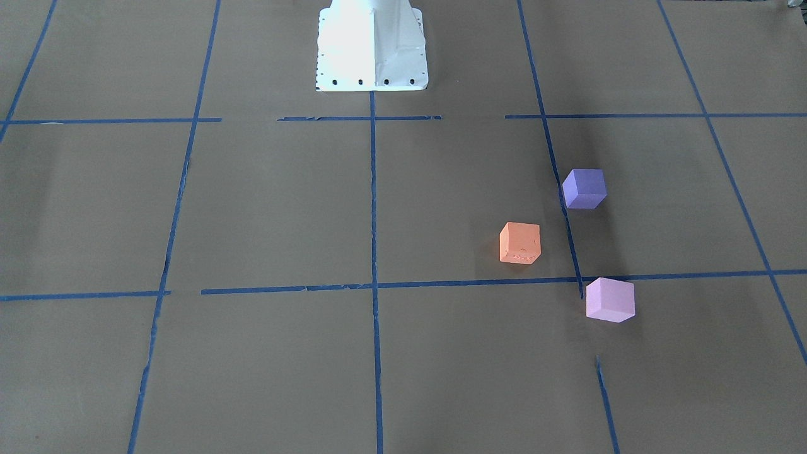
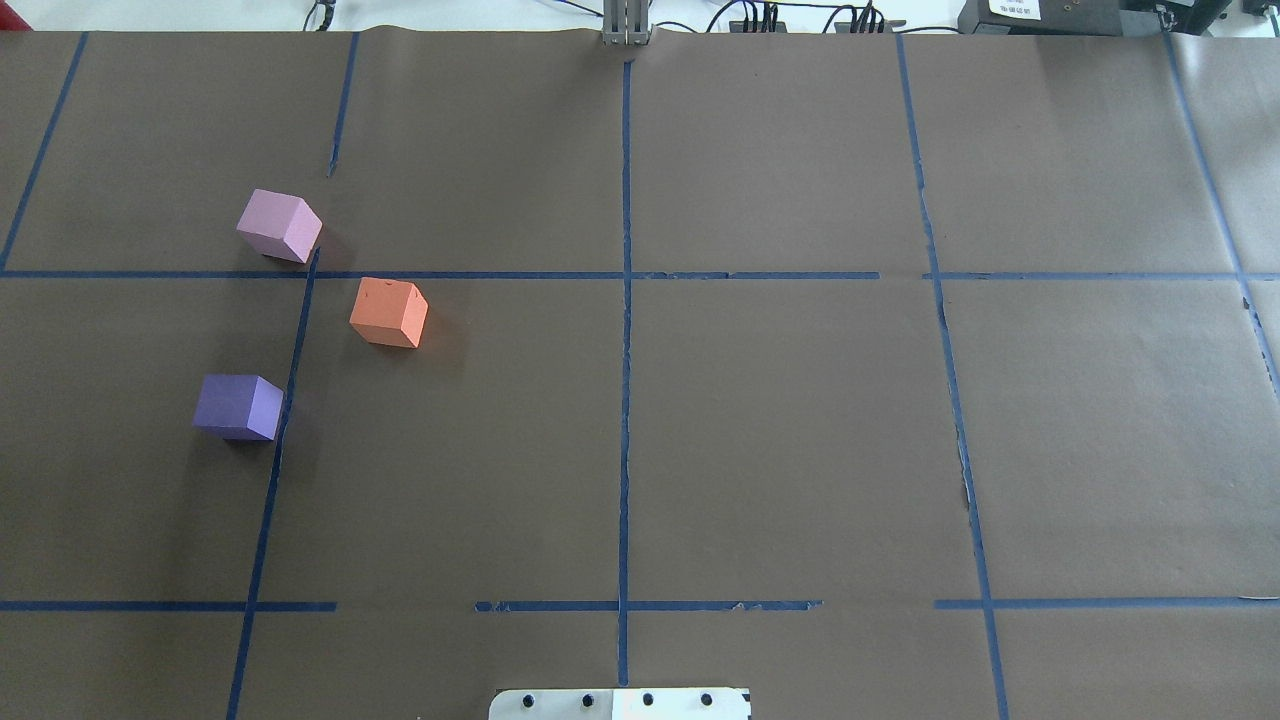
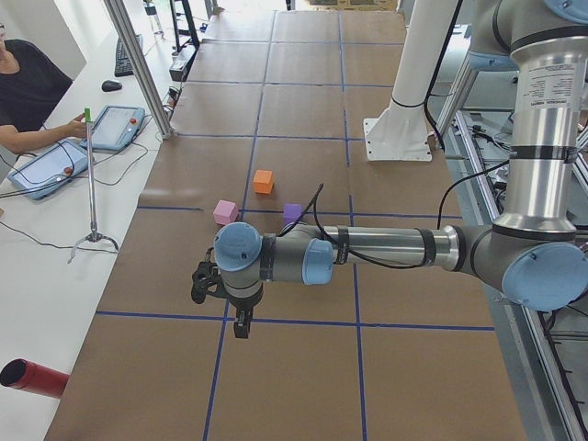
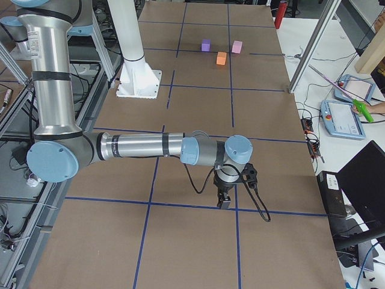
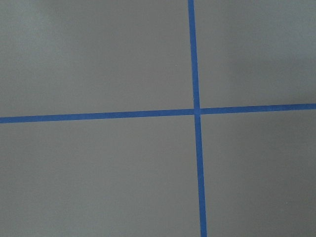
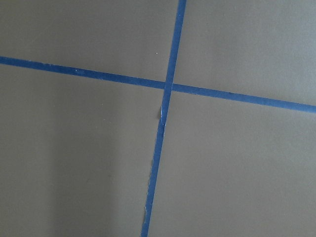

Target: Arrange blocks in a line

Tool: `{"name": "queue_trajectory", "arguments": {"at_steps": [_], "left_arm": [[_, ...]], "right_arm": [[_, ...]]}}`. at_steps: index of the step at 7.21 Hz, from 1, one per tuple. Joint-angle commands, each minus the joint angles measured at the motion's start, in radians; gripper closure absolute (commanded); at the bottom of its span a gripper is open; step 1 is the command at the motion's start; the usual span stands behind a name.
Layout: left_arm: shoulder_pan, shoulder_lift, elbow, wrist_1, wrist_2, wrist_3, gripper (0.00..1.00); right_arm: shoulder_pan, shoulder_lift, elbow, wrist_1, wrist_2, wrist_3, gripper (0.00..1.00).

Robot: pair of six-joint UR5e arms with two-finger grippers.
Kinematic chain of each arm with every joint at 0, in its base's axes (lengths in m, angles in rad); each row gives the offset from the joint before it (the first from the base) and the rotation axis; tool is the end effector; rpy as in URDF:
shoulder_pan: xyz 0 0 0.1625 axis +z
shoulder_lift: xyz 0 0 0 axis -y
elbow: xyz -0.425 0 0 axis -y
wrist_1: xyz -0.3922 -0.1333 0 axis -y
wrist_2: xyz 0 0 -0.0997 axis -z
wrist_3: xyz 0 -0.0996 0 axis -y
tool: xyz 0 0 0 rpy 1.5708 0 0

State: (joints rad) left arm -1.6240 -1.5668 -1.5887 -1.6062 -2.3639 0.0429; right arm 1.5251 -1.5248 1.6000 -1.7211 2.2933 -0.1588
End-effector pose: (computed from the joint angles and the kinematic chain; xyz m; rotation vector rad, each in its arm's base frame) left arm -0.0885 -0.4895 0.6469 0.0847 0.7898 0.0098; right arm 0.0443 -0.5070 0.6396 -0.0309 -0.7259 -0.1683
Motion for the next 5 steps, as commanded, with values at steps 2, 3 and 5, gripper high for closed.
{"name": "queue_trajectory", "arguments": {"at_steps": [2, 3, 5], "left_arm": [[0.001, -0.004, -0.003, 0.0, 0.0, 0.002, 0.0], [0.003, -0.005, -0.007, -0.006, 0.0, 0.002, 0.0], [0.036, -0.05, -0.037, 0.002, -0.006, -0.015, 0.0]], "right_arm": [[0.0, 0.0, 0.0, 0.0, 0.0, -0.001, 0.0], [0.0, 0.0, 0.002, 0.0, 0.0, -0.001, 0.0], [0.0, 0.0, 0.0, 0.0, 0.0, 0.001, 0.0]]}}
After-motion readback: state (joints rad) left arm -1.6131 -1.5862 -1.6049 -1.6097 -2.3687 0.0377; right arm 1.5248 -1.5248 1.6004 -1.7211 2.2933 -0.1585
